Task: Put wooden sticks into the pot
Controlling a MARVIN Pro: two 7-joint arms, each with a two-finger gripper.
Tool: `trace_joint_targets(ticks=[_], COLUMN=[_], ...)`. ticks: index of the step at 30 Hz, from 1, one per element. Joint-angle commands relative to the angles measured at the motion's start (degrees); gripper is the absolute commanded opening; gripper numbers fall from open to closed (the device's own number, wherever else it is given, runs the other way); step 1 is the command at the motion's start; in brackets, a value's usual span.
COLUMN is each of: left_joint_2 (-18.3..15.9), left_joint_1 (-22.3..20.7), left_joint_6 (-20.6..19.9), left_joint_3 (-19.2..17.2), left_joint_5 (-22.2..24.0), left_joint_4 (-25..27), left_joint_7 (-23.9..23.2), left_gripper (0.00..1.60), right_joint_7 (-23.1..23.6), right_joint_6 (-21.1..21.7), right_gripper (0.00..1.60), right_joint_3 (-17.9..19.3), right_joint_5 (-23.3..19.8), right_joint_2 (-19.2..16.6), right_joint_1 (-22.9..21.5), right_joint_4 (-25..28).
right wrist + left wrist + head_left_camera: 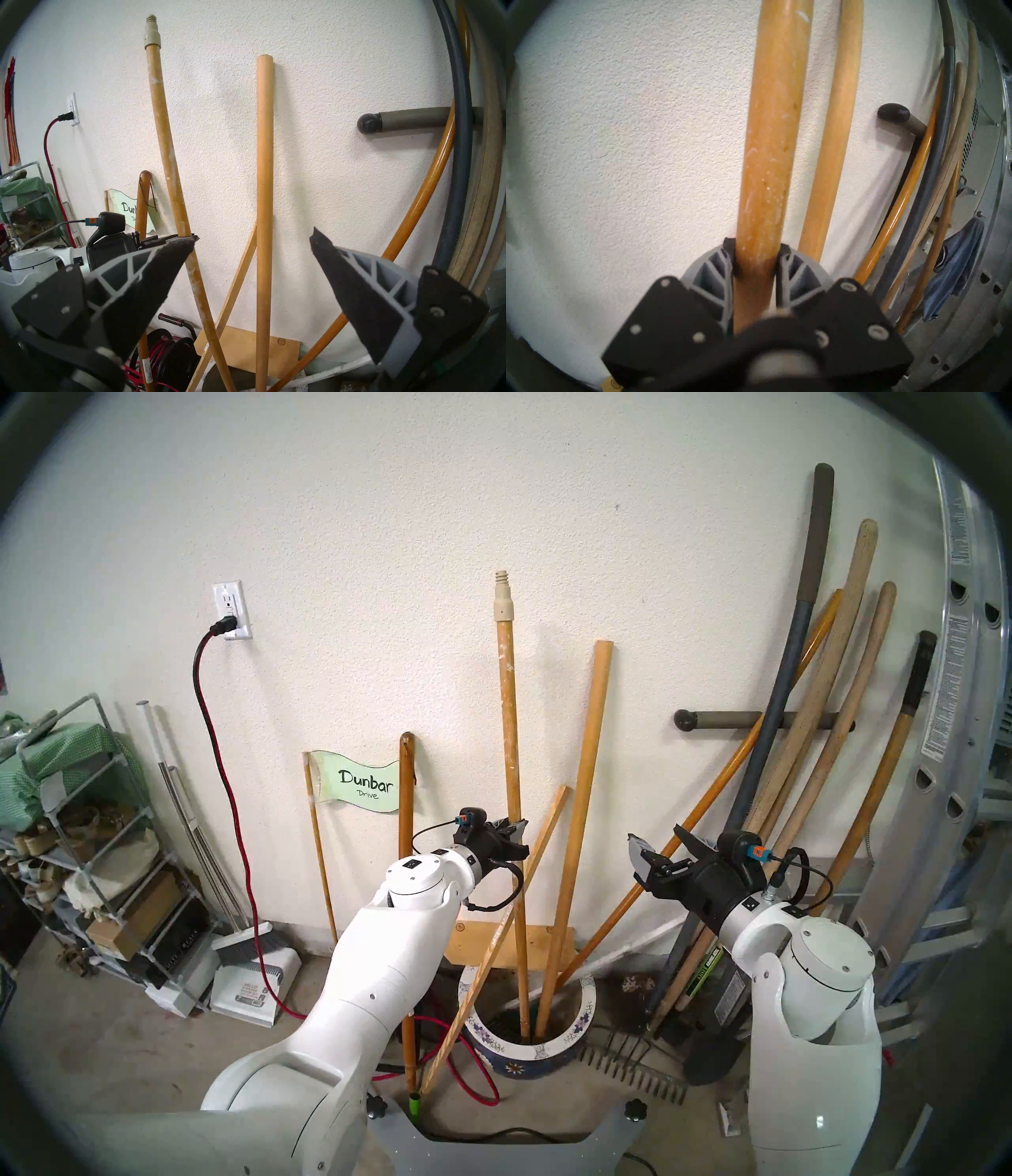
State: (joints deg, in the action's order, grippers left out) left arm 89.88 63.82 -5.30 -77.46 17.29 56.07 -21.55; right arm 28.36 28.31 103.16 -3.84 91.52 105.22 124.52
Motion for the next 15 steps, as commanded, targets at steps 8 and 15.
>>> trace_joint_targets(ticks=[8,15], left_joint_2=[2.1,3.3], left_joint_1=[-8.9,-12.0], left_joint_6=[2.5,5.2], left_joint_3=[0.4,1.0], left_joint_5=[-0.1,-0.2], left_joint_4=[-13.3,-19.4], left_joint_7=[-1.4,-2.7], left_gripper=[0.0,0.0], right_joint_7=[0.0,0.0], right_joint_6=[0.1,0.1], right_gripper=[1.6,1.6], right_joint_3=[0.0,0.0], right_joint_5=[0.1,0.1], right_joint_2=[-0.1,-0.1], right_joint_1=[0.0,0.0], right_joint_4=[0.1,0.1])
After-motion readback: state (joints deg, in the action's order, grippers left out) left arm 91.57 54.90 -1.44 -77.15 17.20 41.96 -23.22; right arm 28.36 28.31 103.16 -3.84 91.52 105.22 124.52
